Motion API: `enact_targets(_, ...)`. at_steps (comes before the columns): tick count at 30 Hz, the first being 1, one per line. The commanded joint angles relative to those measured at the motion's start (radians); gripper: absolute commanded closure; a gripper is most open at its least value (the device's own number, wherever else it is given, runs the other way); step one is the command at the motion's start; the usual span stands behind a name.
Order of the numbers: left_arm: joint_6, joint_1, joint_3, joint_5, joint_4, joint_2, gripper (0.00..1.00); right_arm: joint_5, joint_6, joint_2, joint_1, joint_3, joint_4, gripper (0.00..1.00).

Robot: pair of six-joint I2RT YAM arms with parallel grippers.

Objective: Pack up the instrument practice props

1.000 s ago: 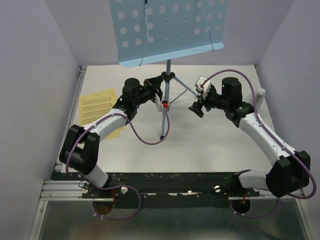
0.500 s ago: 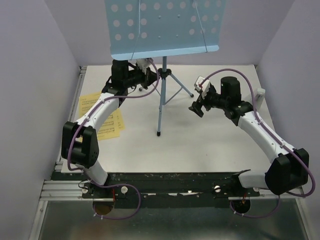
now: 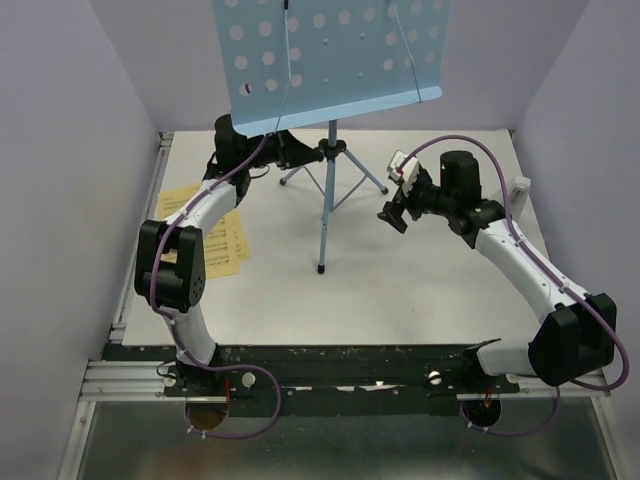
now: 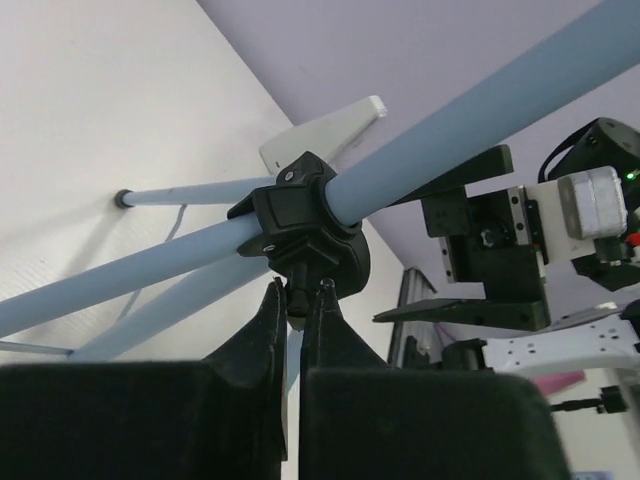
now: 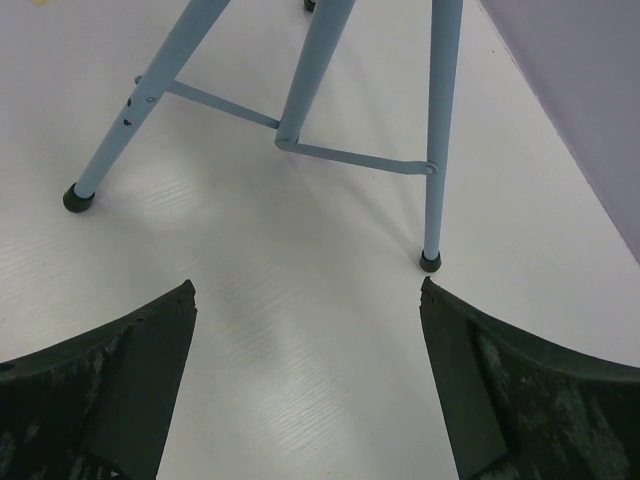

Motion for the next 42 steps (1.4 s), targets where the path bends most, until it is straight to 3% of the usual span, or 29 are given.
enact_targets(1, -0.104, -0.007, 0.049, 0.109, 0.007, 0.013, 0.62, 0.013, -0.007, -0.006, 0.002, 0.015, -0.021, 0.0)
enact_targets(3, -0.069, 0.005, 0.045, 0.074, -0.048, -0.007, 0.45, 0.016, -0.007, -0.013, 0.002, 0.007, -0.02, 0.0)
enact_targets(7, 0.026, 0.06, -0.024, -0.035, -0.166, -0.07, 0.21, 0.016, -0.008, -0.022, 0.002, -0.001, -0.025, 0.0)
enact_targets(8, 0.069, 0.079, -0.046, -0.051, -0.198, -0.084, 0.1, 0.015, -0.007, -0.02, 0.002, -0.001, -0.026, 0.0)
enact_targets(10, 0.185, 0.109, -0.096, -0.068, -0.267, -0.117, 0.05, 0.01, -0.005, -0.019, 0.002, 0.001, -0.022, 0.0)
enact_targets(14, 0.421, 0.145, -0.198, -0.121, -0.421, -0.177, 0.06, 0.004, -0.001, -0.008, 0.002, 0.015, -0.018, 0.0)
enact_targets(17, 0.7, 0.116, -0.271, -0.228, -0.473, -0.268, 0.06, 0.004, -0.002, 0.003, 0.002, 0.022, -0.02, 0.0)
enact_targets(19, 0.866, 0.09, -0.357, -0.291, -0.443, -0.356, 0.01, 0.001, -0.001, 0.004, 0.002, 0.027, -0.02, 0.0)
enact_targets(22, 1.243, 0.002, -0.512, -0.462, -0.368, -0.475, 0.01, -0.002, 0.001, 0.007, 0.002, 0.024, -0.012, 0.0)
enact_targets(26, 1.689, -0.111, -0.696, -0.568, -0.119, -0.607, 0.02, -0.004, 0.002, 0.0, 0.002, 0.009, 0.0, 0.0)
enact_targets(29, 1.952, -0.156, -0.704, -0.55, 0.004, -0.604, 0.04, -0.005, 0.001, -0.008, 0.002, -0.002, -0.002, 0.0)
enact_targets(31, 2.115, -0.168, -0.649, -0.537, 0.002, -0.561, 0.15, -0.005, 0.001, -0.011, 0.002, -0.008, 0.0, 0.0)
enact_targets(33, 2.216, -0.173, -0.571, -0.53, -0.04, -0.503, 0.23, -0.002, 0.005, -0.016, 0.002, -0.014, 0.008, 0.0)
enact_targets(37, 2.377, -0.18, -0.514, -0.522, 0.12, -0.377, 0.28, -0.004, 0.015, -0.026, 0.002, -0.033, 0.018, 0.0)
enact_targets(42, 2.425, -0.199, -0.448, -0.546, 0.272, -0.262, 0.33, 0.001, 0.012, -0.049, 0.003, -0.059, 0.026, 0.0)
